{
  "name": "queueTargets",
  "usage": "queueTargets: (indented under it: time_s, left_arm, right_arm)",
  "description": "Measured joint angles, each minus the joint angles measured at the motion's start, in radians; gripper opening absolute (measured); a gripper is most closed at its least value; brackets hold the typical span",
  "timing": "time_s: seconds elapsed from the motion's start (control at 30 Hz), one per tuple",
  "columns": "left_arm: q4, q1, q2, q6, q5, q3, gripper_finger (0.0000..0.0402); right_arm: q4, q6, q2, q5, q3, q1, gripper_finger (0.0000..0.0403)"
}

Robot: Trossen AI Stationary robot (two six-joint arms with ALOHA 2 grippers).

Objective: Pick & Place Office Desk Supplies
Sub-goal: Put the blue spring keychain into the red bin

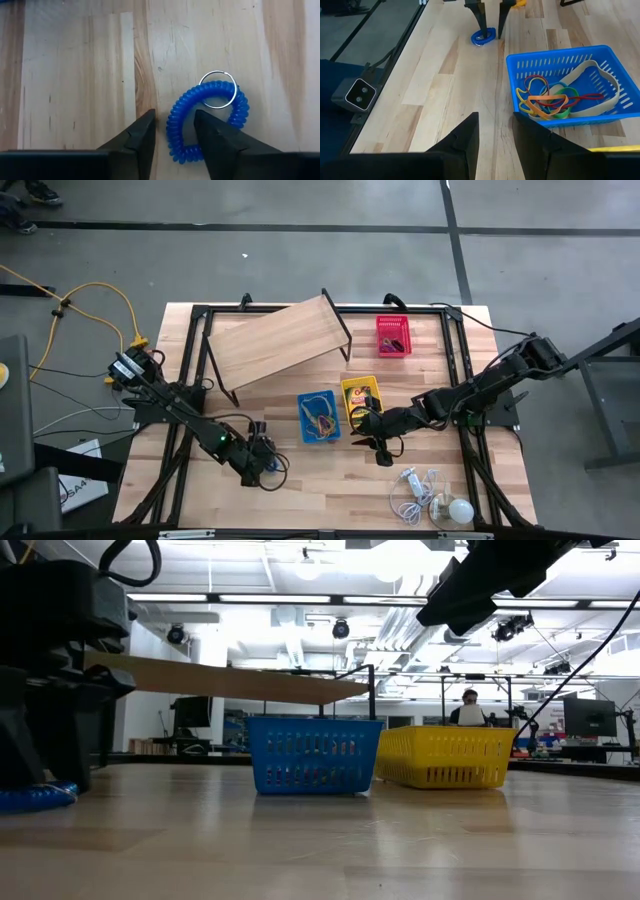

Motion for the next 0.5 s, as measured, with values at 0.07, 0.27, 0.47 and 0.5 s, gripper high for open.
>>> queueTargets:
  time_s: [0.07,0.27,0.47,0.5]
  left_arm:
    - [0.001,0.0,0.001,0.0,0.003,0.0,0.0117]
    - [0.002,-0.001,0.001,-0.006,0.011,0.0,0.0075]
    - [0.001,-0.001,0.001,-0.007,0.01,0.0,0.0034]
    - [0.0,-0.001,0.001,-0.008,0.01,0.0,0.0029]
  right_arm:
    - [0.0,0.0,0.0,0.0,0.0,0.0,0.0105]
    - [0.0,0.0,0.0,0.0,0.0,0.0,0.0105]
    - [0.0,0.0,0.0,0.0,0.0,0.0,0.0105]
    - [0.0,0.0,0.0,0.0,0.0,0.0,0.0105]
